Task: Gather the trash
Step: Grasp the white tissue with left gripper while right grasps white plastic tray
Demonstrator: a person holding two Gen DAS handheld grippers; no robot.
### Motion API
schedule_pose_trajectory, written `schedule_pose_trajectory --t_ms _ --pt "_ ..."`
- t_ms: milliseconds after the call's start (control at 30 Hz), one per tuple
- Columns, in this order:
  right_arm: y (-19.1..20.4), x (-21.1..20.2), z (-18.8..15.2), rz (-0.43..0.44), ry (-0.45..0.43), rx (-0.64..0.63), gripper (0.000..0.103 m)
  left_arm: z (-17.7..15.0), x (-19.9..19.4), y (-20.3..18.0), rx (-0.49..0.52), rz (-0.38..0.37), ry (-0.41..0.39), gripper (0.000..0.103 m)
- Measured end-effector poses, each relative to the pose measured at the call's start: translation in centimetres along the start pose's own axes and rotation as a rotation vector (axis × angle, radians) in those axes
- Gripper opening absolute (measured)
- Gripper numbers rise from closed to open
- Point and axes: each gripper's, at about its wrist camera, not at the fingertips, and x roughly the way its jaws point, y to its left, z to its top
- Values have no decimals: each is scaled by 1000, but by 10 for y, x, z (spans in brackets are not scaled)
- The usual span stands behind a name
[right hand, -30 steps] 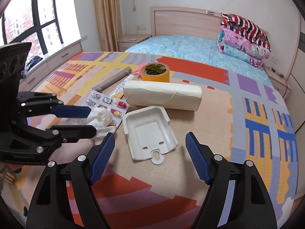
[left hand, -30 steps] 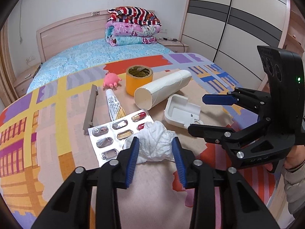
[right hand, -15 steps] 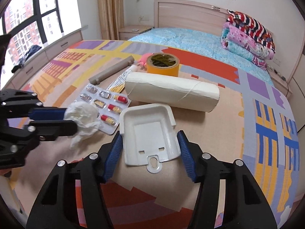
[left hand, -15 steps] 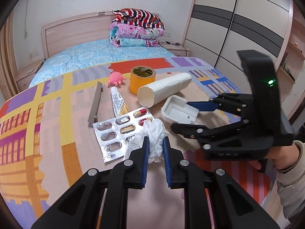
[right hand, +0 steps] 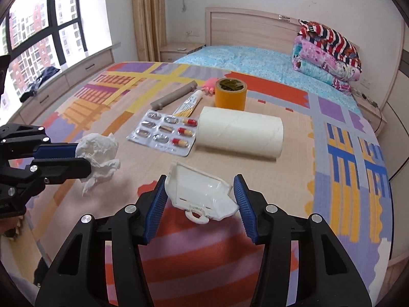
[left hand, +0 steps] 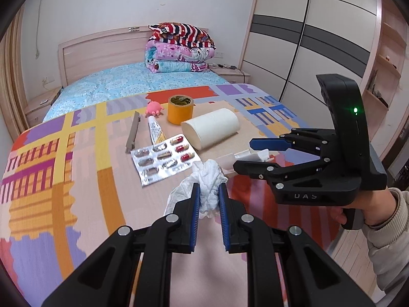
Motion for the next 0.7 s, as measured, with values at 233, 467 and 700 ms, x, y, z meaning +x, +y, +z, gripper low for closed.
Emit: schedule_pose_trajectory --t_ms 233,467,700 --pt "11 -12 -16 -2 4 10 51 -13 -23 -12 7 -9 -19 14" --pt "23 -31 -26 -4 -8 7 9 -24 -47 -21 -2 -14 -50 14" --pt "35 -47 -35 8 -22 -13 7 -35 -68 -34 6 -29 -70 14"
